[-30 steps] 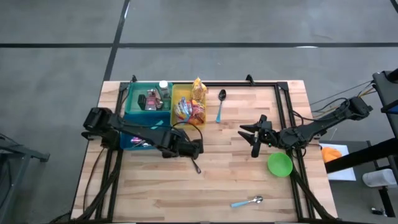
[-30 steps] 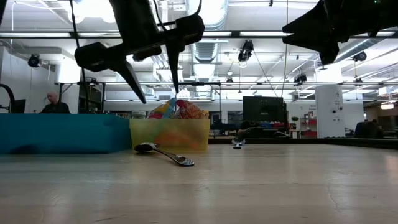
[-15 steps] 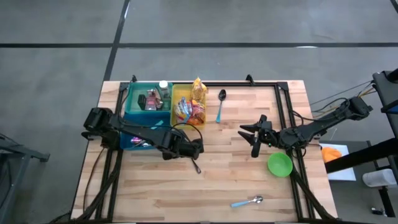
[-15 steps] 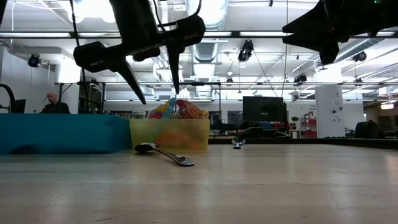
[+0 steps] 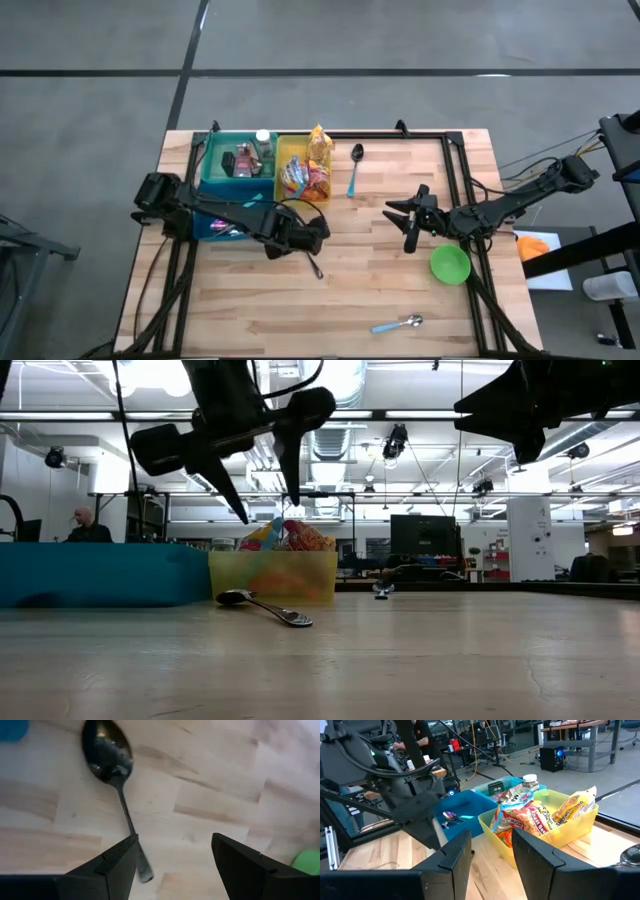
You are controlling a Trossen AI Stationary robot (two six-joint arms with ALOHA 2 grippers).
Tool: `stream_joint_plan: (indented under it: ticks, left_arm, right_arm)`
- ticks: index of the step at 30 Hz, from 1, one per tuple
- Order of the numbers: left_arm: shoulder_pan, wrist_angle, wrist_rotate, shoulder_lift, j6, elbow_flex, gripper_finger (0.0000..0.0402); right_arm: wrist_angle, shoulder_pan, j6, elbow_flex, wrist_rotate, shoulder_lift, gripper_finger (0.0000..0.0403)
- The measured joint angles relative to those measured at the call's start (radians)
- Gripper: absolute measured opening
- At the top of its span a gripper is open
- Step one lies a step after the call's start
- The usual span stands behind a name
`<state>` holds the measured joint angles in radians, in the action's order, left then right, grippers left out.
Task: Pick & Place Food Item
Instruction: Put the black spoon into the blue bin
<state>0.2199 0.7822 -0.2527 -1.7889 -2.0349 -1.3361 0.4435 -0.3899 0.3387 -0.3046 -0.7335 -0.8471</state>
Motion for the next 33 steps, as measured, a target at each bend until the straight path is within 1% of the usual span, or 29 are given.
stream_joint_plan:
  ticks: [2,6,8,12,16,20,23,28,33]
  left_arm:
    - [0.001,0.006,-0.001,-0.01,-0.09,-0.001,0.0253]
    - [0.002,0.008,0.019,-0.044,-0.139,-0.003,0.0253]
    - [-0.003,0.008,0.051,-0.064,-0.184,-0.009,0.0253]
    - [-0.022,0.044,0.152,-0.091,-0.303,-0.004,0.0253]
    - [-0.043,0.048,0.171,-0.103,-0.266,-0.001,0.0253]
    - [-0.062,0.036,0.137,-0.103,-0.214,-0.001,0.0253]
    - [-0.066,0.008,0.13,-0.137,-0.186,-0.002,0.0253]
    - [-0.085,-0.003,0.21,-0.202,-0.178,0.0,0.0253]
    - [-0.102,-0.007,0.231,-0.214,-0.157,0.0,0.0253]
  right_arm:
    - [0.0,0.0,0.0,0.0,0.0,0.0,0.0139]
    - [-0.001,0.0,0.0,0.0,0.0,0.0,0.0139]
    - [-0.003,0.0,0.0,0.0,0.0,0.0,0.0139]
    - [-0.007,0.0,0.0,0.0,0.0,0.0,0.0139]
    - [-0.016,0.0,0.0,0.0,0.0,0.0,0.0139]
    - [-0.021,0.0,0.0,0.0,0.0,0.0,0.0139]
    - [-0.021,0.0,0.0,0.0,0.0,0.0,0.0139]
    - [-0.022,0.0,0.0,0.0,0.0,0.0,0.0139]
    - [-0.021,0.0,0.0,0.0,0.0,0.0,0.0139]
